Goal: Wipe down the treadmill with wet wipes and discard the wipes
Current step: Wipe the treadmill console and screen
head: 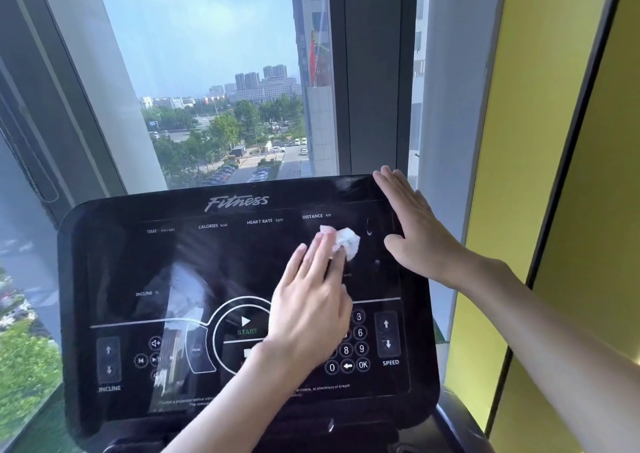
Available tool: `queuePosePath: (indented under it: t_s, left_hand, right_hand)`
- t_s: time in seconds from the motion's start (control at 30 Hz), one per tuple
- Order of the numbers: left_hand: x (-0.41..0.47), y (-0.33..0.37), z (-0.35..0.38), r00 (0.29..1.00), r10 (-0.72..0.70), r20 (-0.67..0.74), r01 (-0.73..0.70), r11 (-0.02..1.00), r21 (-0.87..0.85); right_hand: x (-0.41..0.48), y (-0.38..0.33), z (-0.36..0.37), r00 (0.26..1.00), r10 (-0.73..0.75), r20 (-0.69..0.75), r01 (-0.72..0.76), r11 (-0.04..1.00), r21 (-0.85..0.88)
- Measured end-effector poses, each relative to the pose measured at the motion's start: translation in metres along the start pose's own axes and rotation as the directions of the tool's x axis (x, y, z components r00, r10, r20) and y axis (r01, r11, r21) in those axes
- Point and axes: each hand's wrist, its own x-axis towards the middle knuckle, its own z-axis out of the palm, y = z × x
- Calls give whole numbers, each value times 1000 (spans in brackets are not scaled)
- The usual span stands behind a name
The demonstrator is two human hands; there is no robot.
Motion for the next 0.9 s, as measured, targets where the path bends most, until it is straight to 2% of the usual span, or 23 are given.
queuePosePath:
  t_s: [0.07, 0.2, 0.33, 0.47, 0.57, 0.7, 0.83, 0.9]
  left_hand:
    - [13, -2, -7, 997, -61, -40, 59, 998, -35]
    - [20, 15, -8, 998, 66, -10, -66, 997, -43]
    - [33, 16, -9, 999, 37, -40, -40, 996, -74]
    - [39, 20, -10, 990, 139, -15, -140, 989, -46]
    - [45, 19, -13, 996, 87, -31, -89, 993, -83]
    - [33, 33, -7, 970, 239, 36, -239, 971, -21]
    - [41, 28, -8, 991, 133, -4, -133, 988, -80]
    - [31, 38, -3, 977, 210, 37, -207, 977, -58]
  right_hand:
    - [-1, 1, 1, 1000, 5, 1, -5, 1000, 21]
    - [-1, 3, 0, 1000, 5, -3, -5, 1000, 26]
    - [0, 4, -2, 1000, 3, 8, -3, 999, 36]
    - [0, 4, -3, 1000, 4, 3, -4, 999, 54]
    - [1, 6, -4, 1000, 11, 11, -12, 998, 69]
    - [2, 7, -4, 1000, 16, 2, -17, 996, 87]
    - [1, 5, -7, 999, 26, 20, -28, 994, 107]
    - [1, 4, -8, 999, 31, 22, -33, 993, 113]
